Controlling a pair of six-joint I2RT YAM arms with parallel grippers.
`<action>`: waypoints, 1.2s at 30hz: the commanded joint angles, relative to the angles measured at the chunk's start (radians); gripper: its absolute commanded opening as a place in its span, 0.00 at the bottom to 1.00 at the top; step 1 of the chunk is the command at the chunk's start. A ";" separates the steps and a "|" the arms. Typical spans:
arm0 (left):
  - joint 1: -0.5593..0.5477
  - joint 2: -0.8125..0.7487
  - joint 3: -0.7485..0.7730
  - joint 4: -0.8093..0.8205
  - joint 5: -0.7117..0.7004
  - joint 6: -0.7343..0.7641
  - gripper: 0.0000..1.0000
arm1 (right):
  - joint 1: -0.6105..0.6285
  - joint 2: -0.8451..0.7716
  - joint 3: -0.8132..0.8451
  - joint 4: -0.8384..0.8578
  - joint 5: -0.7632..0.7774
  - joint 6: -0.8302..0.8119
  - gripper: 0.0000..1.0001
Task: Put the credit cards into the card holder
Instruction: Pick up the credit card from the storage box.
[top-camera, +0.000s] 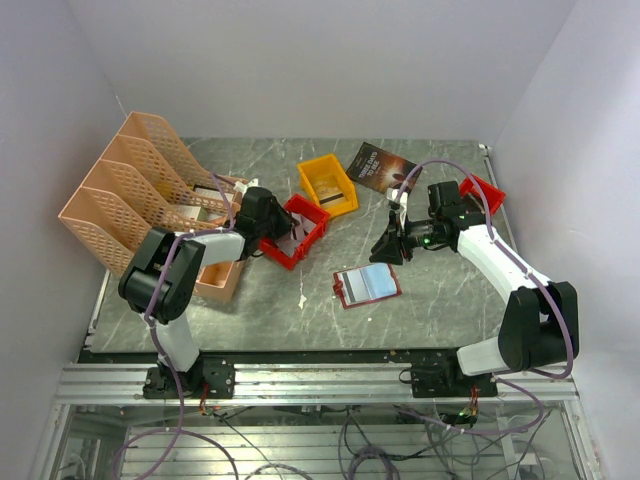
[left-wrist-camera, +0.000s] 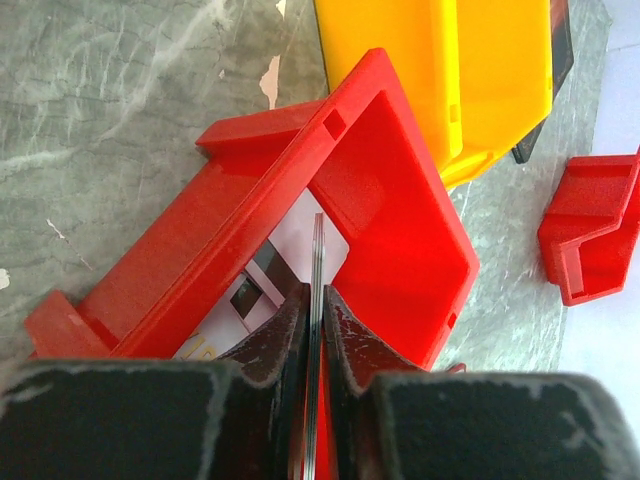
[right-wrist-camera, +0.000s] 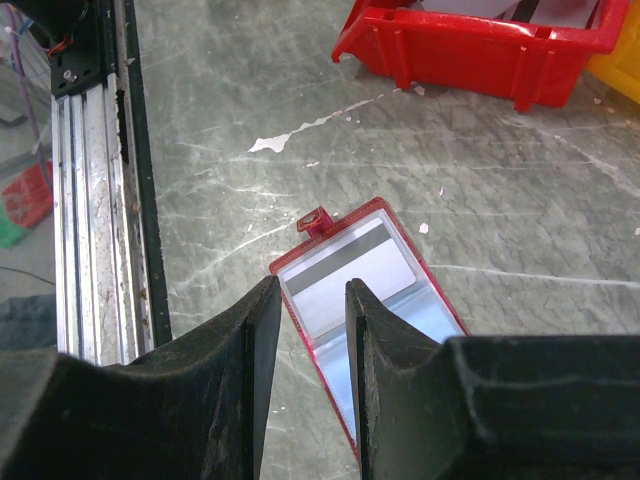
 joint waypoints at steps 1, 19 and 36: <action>0.012 0.009 -0.012 0.034 0.041 -0.004 0.20 | -0.005 -0.004 0.023 -0.008 -0.010 -0.013 0.33; 0.024 -0.006 -0.012 0.025 0.057 0.007 0.22 | -0.004 -0.002 0.023 -0.007 -0.009 -0.012 0.33; 0.037 -0.034 -0.006 -0.020 0.044 0.027 0.07 | -0.004 -0.001 0.023 -0.007 -0.009 -0.013 0.33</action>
